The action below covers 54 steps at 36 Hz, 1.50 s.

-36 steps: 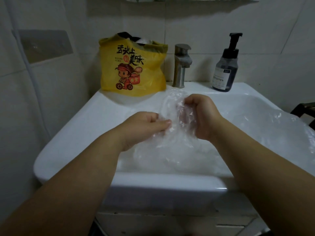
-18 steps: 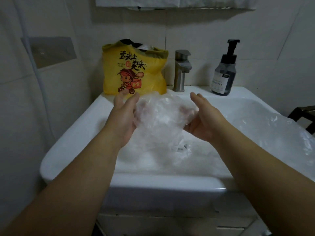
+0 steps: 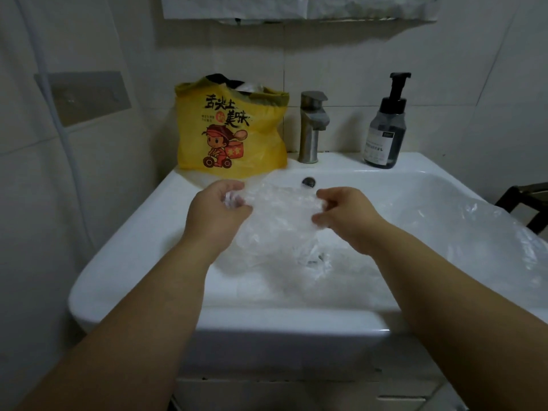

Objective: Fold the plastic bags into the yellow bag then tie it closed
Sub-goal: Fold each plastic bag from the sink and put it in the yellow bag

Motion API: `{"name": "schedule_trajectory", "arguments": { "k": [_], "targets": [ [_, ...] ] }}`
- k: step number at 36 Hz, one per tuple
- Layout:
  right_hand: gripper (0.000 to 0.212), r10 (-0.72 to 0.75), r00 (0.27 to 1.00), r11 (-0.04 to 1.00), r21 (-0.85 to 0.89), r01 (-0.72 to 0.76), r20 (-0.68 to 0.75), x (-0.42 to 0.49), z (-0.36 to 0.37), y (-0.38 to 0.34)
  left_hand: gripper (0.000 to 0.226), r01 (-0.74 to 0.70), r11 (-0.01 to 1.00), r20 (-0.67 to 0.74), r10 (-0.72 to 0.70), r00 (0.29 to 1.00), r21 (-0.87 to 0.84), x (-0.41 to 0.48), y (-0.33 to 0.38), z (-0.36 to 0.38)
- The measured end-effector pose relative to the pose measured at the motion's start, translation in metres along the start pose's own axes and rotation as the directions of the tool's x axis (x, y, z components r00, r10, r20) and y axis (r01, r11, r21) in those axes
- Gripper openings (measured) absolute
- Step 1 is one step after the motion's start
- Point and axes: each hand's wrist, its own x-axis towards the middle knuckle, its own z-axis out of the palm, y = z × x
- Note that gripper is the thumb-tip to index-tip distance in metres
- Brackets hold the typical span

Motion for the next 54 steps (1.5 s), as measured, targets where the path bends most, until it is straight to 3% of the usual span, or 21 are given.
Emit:
{"name": "schedule_trajectory", "arguments": {
  "k": [3, 7, 10, 12, 14, 20, 22, 24, 26, 29, 35, 39, 41, 43, 45, 47, 49, 51, 54],
  "targets": [
    [0.038, -0.044, 0.998, 0.990, -0.133, 0.038, -0.044, 0.004, 0.004, 0.007, 0.018, 0.033, 0.999, -0.008, -0.033, 0.999, 0.029, 0.001, -0.004, -0.002],
    [0.025, 0.022, 0.996, 0.999, -0.043, -0.026, -0.086, 0.005, 0.003, 0.006, 0.013, 0.177, 0.979, 0.071, -0.171, 0.983, -0.102, 0.001, 0.000, -0.004],
    [0.026, 0.123, 0.991, 0.965, 0.241, -0.106, -0.056, 0.006, 0.000, 0.002, 0.008, 0.320, 0.866, 0.163, -0.277, 0.947, -0.384, 0.003, 0.009, -0.006],
    [0.017, 0.166, 0.986, 0.861, 0.488, -0.146, 0.002, 0.008, -0.003, -0.002, 0.008, 0.386, 0.747, 0.263, -0.286, 0.921, -0.540, 0.003, 0.015, -0.008],
    [0.008, 0.138, 0.988, 0.774, 0.616, -0.148, 0.065, 0.006, -0.005, -0.004, 0.008, 0.406, 0.683, 0.309, -0.268, 0.913, -0.608, 0.003, 0.016, -0.008],
    [0.011, 0.057, 0.996, 0.707, 0.702, -0.086, 0.065, 0.000, -0.002, -0.007, 0.009, 0.342, 0.787, 0.208, -0.272, 0.940, -0.514, 0.003, 0.013, -0.003],
    [0.012, 0.044, 0.997, 0.688, 0.721, -0.076, 0.063, 0.000, -0.001, -0.008, 0.034, 0.371, 0.768, 0.296, -0.244, 0.923, -0.522, 0.003, 0.014, -0.005],
    [0.013, 0.033, 0.998, 0.667, 0.742, -0.066, 0.060, 0.000, 0.001, -0.009, 0.059, 0.450, 0.761, 0.445, -0.237, 0.864, -0.468, 0.001, 0.015, -0.006],
    [0.013, 0.019, 0.998, 0.643, 0.763, -0.058, 0.060, 0.000, 0.002, -0.010, 0.047, 0.493, 0.760, 0.526, -0.237, 0.817, -0.423, -0.002, 0.015, -0.005],
    [0.015, -0.003, 0.998, 0.620, 0.783, -0.051, 0.067, 0.000, 0.002, -0.010, 0.026, 0.473, 0.801, 0.490, -0.266, 0.830, -0.366, -0.003, 0.013, -0.003],
    [0.013, 0.078, 0.996, 0.632, 0.770, -0.089, 0.051, 0.000, -0.005, -0.010, 0.015, 0.476, 0.719, 0.366, -0.320, 0.874, -0.507, 0.002, 0.014, -0.006],
    [0.013, 0.078, 0.989, 0.659, 0.738, -0.145, 0.124, 0.001, -0.007, -0.009, 0.020, 0.468, 0.561, 0.243, -0.429, 0.870, -0.683, 0.012, 0.008, -0.014],
    [0.012, 0.040, 0.978, 0.687, 0.706, -0.174, 0.203, -0.002, -0.004, -0.012, 0.018, 0.448, 0.463, 0.247, -0.431, 0.868, -0.764, 0.013, 0.009, -0.018],
    [0.011, 0.010, 0.976, 0.673, 0.721, -0.167, 0.217, -0.005, 0.001, -0.015, 0.043, 0.524, 0.440, 0.352, -0.415, 0.839, -0.729, 0.011, 0.011, -0.021],
    [0.011, 0.004, 0.983, 0.638, 0.756, -0.145, 0.185, -0.006, 0.004, -0.016, 0.070, 0.647, 0.459, 0.492, -0.421, 0.762, -0.609, 0.007, 0.013, -0.018],
    [0.013, 0.000, 0.984, 0.638, 0.757, -0.138, 0.179, -0.006, 0.006, -0.016, 0.042, 0.687, 0.481, 0.526, -0.442, 0.727, -0.545, 0.003, 0.013, -0.012],
    [0.012, -0.003, 0.981, 0.690, 0.711, -0.139, 0.196, -0.006, 0.007, -0.015, 0.005, 0.640, 0.492, 0.423, -0.487, 0.764, -0.590, 0.005, 0.012, -0.009],
    [0.015, 0.035, 0.979, 0.749, 0.643, -0.158, 0.200, -0.005, 0.007, -0.013, 0.017, 0.568, 0.436, 0.348, -0.486, 0.802, -0.698, 0.011, 0.009, -0.012],
    [0.028, 0.054, 0.971, 0.847, 0.504, -0.167, 0.232, -0.004, 0.004, -0.010, 0.019, 0.527, 0.401, 0.344, -0.445, 0.827, -0.749, 0.014, 0.006, -0.016]
  ]
}}
